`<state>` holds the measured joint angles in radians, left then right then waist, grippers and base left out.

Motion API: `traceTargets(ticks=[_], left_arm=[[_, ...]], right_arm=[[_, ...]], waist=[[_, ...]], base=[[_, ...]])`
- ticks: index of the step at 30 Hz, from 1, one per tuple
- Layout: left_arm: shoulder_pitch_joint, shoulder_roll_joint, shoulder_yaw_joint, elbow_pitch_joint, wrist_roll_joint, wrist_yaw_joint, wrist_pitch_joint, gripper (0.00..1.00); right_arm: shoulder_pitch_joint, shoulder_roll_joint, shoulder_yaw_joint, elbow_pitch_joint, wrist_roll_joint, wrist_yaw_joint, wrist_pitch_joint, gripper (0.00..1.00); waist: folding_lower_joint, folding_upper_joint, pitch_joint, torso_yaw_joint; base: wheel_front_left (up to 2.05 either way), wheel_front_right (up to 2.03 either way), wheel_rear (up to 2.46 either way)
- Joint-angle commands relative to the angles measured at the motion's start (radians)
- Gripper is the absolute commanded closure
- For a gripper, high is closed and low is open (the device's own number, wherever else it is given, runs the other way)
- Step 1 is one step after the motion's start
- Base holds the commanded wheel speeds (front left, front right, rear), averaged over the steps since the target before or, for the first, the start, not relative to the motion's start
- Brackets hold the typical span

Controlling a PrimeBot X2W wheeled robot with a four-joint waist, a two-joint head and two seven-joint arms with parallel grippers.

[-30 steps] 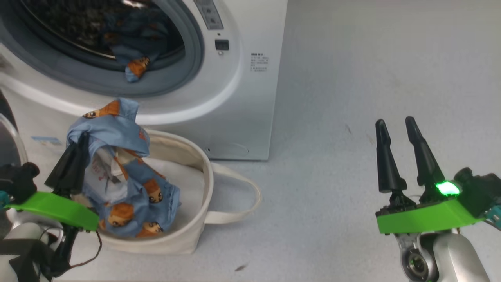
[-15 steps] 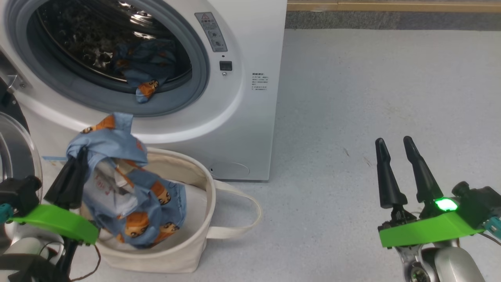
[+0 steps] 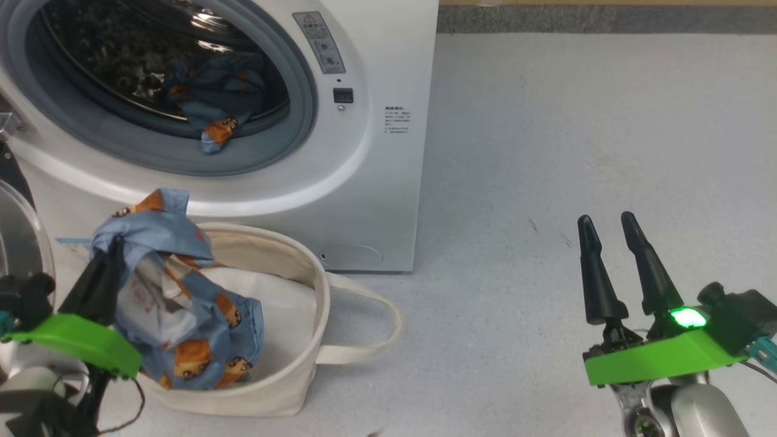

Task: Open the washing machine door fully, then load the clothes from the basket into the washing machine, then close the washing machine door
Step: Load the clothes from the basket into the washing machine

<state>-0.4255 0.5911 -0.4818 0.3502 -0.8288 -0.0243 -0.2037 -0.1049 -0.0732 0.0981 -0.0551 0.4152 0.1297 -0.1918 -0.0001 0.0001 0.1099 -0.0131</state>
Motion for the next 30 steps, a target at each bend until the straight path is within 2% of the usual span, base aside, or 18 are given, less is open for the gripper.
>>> traceTargets(ticks=[1, 3, 9, 20, 30], left_arm=[[-0.089, 0.048, 0.048, 0.006, 0.008, -0.001, -0.003, 1.0], [-0.117, 0.052, 0.039, 0.036, 0.029, 0.001, -0.002, 1.0], [-0.21, 0.049, 0.034, 0.104, 0.032, -0.037, 0.01, 1.0], [-0.48, 0.079, 0.039, 0.313, 0.046, -0.088, 0.018, 1.0], [-0.728, 0.152, 0.025, 0.431, -0.016, -0.106, 0.034, 1.0]], right_arm=[[-0.031, -0.002, 0.027, -0.039, -0.007, 0.001, 0.004, 0.0], [-0.037, 0.0, 0.03, -0.042, -0.011, 0.001, 0.003, 0.0], [-0.063, 0.007, 0.028, -0.065, -0.032, 0.001, 0.0, 0.0], [-0.094, 0.022, -0.002, -0.148, -0.073, 0.001, -0.021, 0.0], [-0.086, 0.023, -0.02, -0.22, -0.042, 0.001, -0.058, 0.0]], waist=[[0.0001, -0.0001, 0.016, -0.009], [0.0001, -0.0001, 0.032, -0.017], [0.0001, -0.0001, 0.093, -0.047], [0.0001, -0.0001, 0.288, -0.123], [0.0001, -0.0001, 0.441, -0.197]], base=[[0.0, 0.0, 0.0], [0.0, 0.0, 0.0], [0.0, 0.0, 0.0], [0.0, 0.0, 0.0], [0.0, 0.0, 0.0]])
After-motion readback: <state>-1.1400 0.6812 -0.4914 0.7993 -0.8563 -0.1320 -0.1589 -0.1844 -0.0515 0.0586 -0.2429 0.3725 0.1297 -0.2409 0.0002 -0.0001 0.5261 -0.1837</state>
